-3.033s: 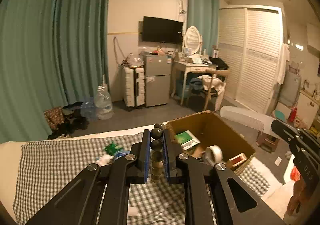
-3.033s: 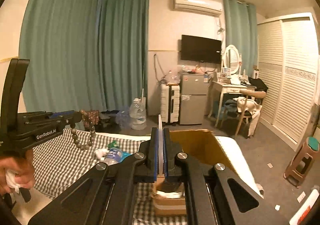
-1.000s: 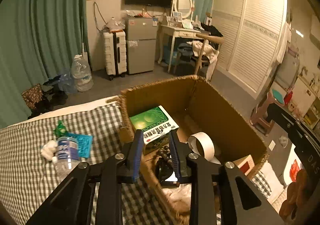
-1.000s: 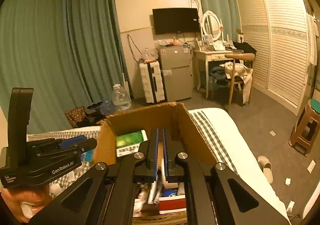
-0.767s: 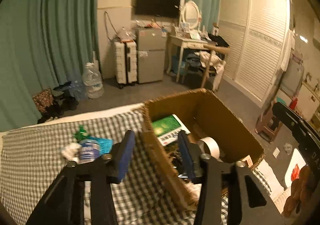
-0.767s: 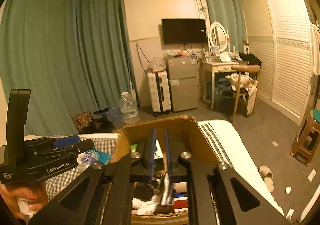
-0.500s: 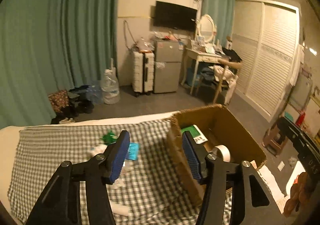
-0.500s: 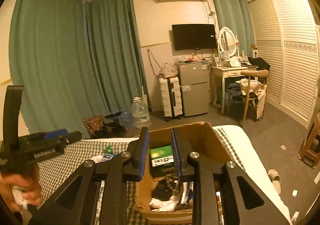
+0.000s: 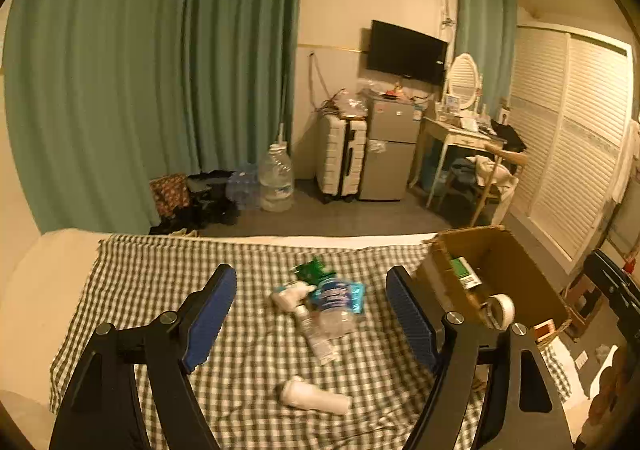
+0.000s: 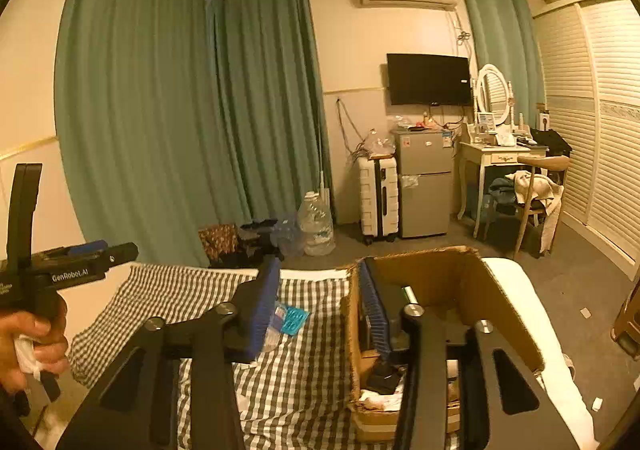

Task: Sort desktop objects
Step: 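Move both tools back over the bed toward the white container and water bottle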

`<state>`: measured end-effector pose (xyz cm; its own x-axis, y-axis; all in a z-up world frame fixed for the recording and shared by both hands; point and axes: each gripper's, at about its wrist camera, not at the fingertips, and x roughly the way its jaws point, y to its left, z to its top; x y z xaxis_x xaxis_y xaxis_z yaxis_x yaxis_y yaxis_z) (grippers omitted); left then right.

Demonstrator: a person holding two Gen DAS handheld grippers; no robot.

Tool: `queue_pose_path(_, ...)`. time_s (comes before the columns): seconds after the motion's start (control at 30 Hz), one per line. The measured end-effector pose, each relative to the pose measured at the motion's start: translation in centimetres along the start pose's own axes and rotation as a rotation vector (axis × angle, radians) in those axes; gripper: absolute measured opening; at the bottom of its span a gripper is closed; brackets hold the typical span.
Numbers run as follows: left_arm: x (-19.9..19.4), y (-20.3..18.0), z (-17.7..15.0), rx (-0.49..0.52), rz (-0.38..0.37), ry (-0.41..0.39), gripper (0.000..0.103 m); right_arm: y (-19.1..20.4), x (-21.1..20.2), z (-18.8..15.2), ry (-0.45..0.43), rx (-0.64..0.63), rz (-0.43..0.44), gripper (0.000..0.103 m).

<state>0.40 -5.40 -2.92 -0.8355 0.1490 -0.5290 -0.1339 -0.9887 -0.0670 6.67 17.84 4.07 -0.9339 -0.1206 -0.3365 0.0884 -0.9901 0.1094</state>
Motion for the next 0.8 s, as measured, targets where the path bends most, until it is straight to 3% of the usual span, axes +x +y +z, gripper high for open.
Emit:
queue_pose_path(0.27, 3.0, 3.3, -4.3, -0.095, 0.022, 0.049, 0.091, 1.8, 3.4, -2.0, 0.052, -0.020, 0.023, 0.054)
queue_pose_path(0.47, 7.0, 2.2, -7.8, -0.033, 0.024, 0.139, 0.091, 2.5, 5.3, -3.6, 0.090, -0.030, 0.036, 0.062)
queue_pose_path(0.8, 14.9, 1.0, -14.4, -0.009, -0.036, 0.450, 0.091, 2.3, 9.0, -5.8, 0.144, -0.025, 0.054, 0.070)
